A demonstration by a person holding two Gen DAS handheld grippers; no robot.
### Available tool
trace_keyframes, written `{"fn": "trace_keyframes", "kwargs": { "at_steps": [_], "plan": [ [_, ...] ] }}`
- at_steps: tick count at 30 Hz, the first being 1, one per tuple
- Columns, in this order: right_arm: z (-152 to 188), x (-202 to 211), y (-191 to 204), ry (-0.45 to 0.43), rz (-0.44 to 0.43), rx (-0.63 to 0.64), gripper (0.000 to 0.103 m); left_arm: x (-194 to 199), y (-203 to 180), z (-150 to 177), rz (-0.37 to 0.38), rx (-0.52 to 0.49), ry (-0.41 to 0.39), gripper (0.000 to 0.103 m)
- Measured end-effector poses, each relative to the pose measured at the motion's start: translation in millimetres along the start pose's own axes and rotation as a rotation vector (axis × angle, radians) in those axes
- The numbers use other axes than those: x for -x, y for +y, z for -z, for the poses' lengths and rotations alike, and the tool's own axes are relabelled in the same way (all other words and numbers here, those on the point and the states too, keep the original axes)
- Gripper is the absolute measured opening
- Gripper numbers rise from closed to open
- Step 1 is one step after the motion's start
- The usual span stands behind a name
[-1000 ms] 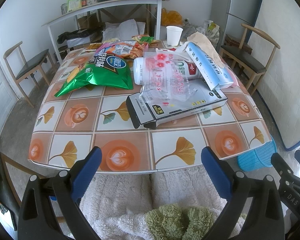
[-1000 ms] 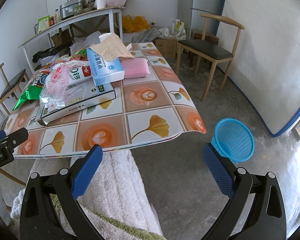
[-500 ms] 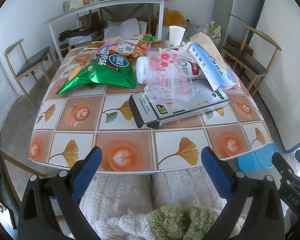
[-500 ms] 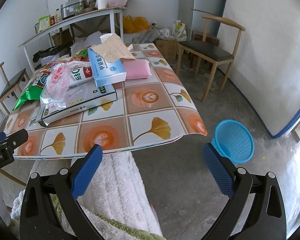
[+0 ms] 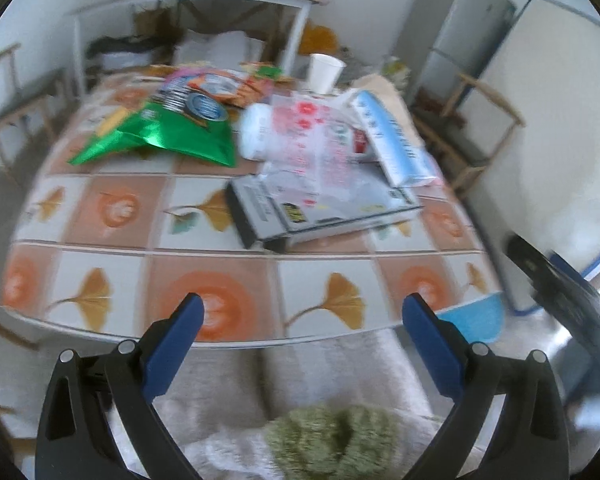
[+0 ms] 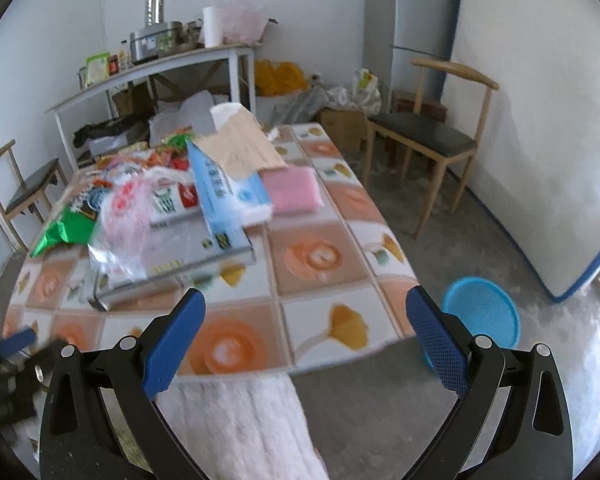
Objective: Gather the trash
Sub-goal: 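Grasp the clear flowered plastic bag with the left gripper while the right gripper grasps the tan napkin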
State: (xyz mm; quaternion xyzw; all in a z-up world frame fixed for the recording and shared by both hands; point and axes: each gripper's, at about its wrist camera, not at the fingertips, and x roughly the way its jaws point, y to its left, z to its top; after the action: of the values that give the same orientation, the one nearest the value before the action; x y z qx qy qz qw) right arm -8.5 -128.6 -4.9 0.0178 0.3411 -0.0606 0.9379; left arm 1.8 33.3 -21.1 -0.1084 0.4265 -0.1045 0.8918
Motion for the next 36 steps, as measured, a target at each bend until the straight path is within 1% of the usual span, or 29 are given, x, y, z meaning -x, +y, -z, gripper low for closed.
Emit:
{"fn": "trace_keyframes", "kwargs": {
  "at_steps": [2,4,5,6,9,10,12,14,16,17,19,20,22,23,24,26,28,29,31,33,34,36],
  "plan": [
    [-9,-6,11,-0.028,-0.022,0.018,0.096,-3,0,-1,0.078,-0.009,0.003,0.097],
    [-17,-10,20,-0.052,-0.044,0.038,0.096,-3,3,-4,0.113,-0.014,-0.009,0.097],
    [-22,-12,25,-0.069,-0.06,0.048,0.096,-3,4,-8,0.128,-0.02,-0.034,0.097],
    [-26,-13,29,-0.083,-0.076,0.053,0.096,-1,7,-11,0.133,-0.022,-0.055,0.097],
    [-42,-16,37,-0.119,-0.131,0.051,0.096,6,16,-24,0.161,-0.02,-0.148,0.097],
    [-42,-15,40,-0.123,-0.14,0.049,0.096,8,19,-30,0.169,-0.027,-0.179,0.097],
    [-48,-19,42,-0.128,-0.173,0.035,0.096,9,25,-43,0.182,-0.049,-0.213,0.097],
    [-48,-22,41,-0.122,-0.185,0.027,0.096,5,27,-56,0.187,-0.071,-0.235,0.094],
    [-47,-27,40,-0.106,-0.193,0.02,0.096,-4,34,-68,0.212,-0.052,-0.222,0.09],
    [-46,-32,38,-0.091,-0.199,0.014,0.096,-11,38,-75,0.23,-0.026,-0.206,0.088],
    [-45,-39,35,-0.066,-0.204,0.006,0.096,-25,46,-85,0.25,0.026,-0.177,0.081],
    [-43,-40,33,-0.059,-0.204,0.002,0.096,-34,51,-89,0.249,0.053,-0.156,0.078],
    [-42,-44,30,-0.044,-0.202,-0.006,0.096,-50,56,-95,0.244,0.085,-0.11,0.071],
    [-42,-44,29,-0.042,-0.202,-0.008,0.096,-58,59,-97,0.249,0.098,-0.084,0.068],
    [-42,-46,27,-0.037,-0.202,-0.013,0.096,-68,62,-99,0.256,0.116,-0.049,0.064],
    [-42,-48,25,-0.031,-0.201,-0.019,0.096,-80,65,-100,0.27,0.131,-0.003,0.06],
    [-42,-50,23,-0.024,-0.202,-0.027,0.096,-86,66,-100,0.27,0.13,0.029,0.051],
    [-42,-52,21,-0.018,-0.204,-0.033,0.096,-89,65,-100,0.266,0.128,0.037,0.049],
    [-41,-55,20,-0.01,-0.206,-0.036,0.096,-92,65,-99,0.254,0.115,0.051,0.034],
    [-41,-57,20,0.002,-0.209,-0.035,0.096,-91,64,-98,0.258,0.108,0.049,0.027],
    [-41,-57,21,0.005,-0.21,-0.033,0.096,-90,65,-98,0.257,0.104,0.044,0.021],
    [-41,-57,21,0.005,-0.21,-0.029,0.096,-86,64,-98,0.267,0.094,0.032,0.018]
  ]
}}
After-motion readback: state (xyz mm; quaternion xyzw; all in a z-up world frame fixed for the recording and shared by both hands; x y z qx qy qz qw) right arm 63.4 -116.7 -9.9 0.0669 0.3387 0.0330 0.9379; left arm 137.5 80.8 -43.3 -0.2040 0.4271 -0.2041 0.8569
